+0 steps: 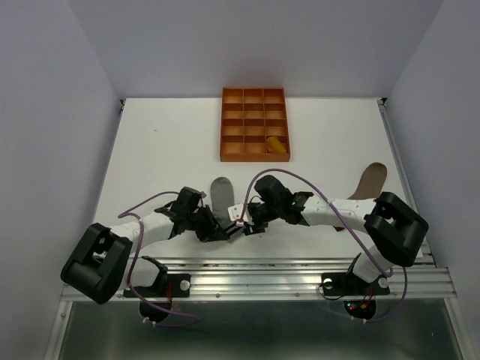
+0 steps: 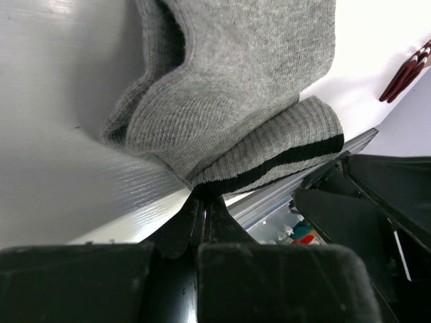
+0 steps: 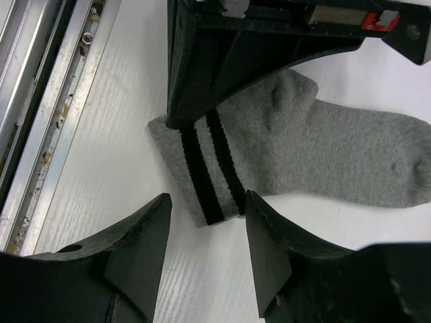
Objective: Roll the socks
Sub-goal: Roll the sock at the center of the board.
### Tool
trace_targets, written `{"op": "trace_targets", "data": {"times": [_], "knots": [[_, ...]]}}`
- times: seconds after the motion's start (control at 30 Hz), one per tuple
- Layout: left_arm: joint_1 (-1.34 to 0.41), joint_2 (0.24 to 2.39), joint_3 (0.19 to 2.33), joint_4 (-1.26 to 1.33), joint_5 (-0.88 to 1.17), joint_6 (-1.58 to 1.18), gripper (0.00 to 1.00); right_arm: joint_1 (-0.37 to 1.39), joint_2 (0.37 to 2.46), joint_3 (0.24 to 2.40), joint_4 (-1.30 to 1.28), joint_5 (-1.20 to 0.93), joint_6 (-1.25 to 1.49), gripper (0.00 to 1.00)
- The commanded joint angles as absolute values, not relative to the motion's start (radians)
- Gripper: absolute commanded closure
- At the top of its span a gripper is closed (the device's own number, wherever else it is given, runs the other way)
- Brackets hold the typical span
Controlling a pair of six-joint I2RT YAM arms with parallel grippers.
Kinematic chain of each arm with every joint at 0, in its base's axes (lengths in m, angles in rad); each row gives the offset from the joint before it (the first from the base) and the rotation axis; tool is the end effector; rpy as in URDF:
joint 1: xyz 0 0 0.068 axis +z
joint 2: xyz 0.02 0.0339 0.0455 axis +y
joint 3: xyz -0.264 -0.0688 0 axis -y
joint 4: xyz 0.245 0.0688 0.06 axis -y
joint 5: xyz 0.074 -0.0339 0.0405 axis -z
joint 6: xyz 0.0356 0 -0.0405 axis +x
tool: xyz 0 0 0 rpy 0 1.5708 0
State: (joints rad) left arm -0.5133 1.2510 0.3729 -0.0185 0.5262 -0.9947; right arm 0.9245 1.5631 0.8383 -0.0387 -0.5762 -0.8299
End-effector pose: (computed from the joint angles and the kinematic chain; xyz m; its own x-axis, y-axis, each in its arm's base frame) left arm 0.1698 -0.1163 0.1320 -0.9559 -0.2936 -0.0110 -0.1906 0.6482 -0.7373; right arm 0.1749 0.2641 0.1882 0.3878 -0.5133 -0.7656 -0.9191 -0.2785 -0.2788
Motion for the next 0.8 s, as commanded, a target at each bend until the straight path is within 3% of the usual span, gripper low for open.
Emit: {"op": "trace_targets", "data": {"times": [0.0, 0.4, 0.57, 0.63, 0.67, 0.73, 0.77], "knots": [[-0.503, 1.278, 0.361, -0.080, 0.551, -0.982, 1.00, 0.931, 1.600, 0.864, -0.032, -0.609, -0.894, 0.46], [-0.468, 1.318, 0.351, -0.041, 0.612, -0.976, 1.00, 0.931, 1.733, 0.931, -0.066, -0.594, -0.916, 0.46], [-0.437, 1.305, 0.318, 0.037, 0.669, -0.986, 1.00, 0.931, 1.782, 0.959, -0.067, -0.557, -0.902, 0.53], [-0.430, 1.295, 0.310, 0.051, 0.681, -0.991, 1.00, 0.931, 1.804, 0.963, -0.069, -0.532, -0.890, 0.60], [-0.422, 1.292, 0.310, 0.051, 0.686, -0.986, 1.00, 0.931, 1.810, 0.969, -0.072, -0.522, -0.882, 0.75], [-0.419, 1.290, 0.316, 0.052, 0.696, -0.979, 1.00, 0.931, 1.816, 0.988, -0.074, -0.496, -0.832, 0.88], [-0.417, 1.282, 0.321, 0.043, 0.693, -0.968, 0.93, 0.931, 1.821, 1.008, -0.089, -0.495, -0.795, 0.93]]}}
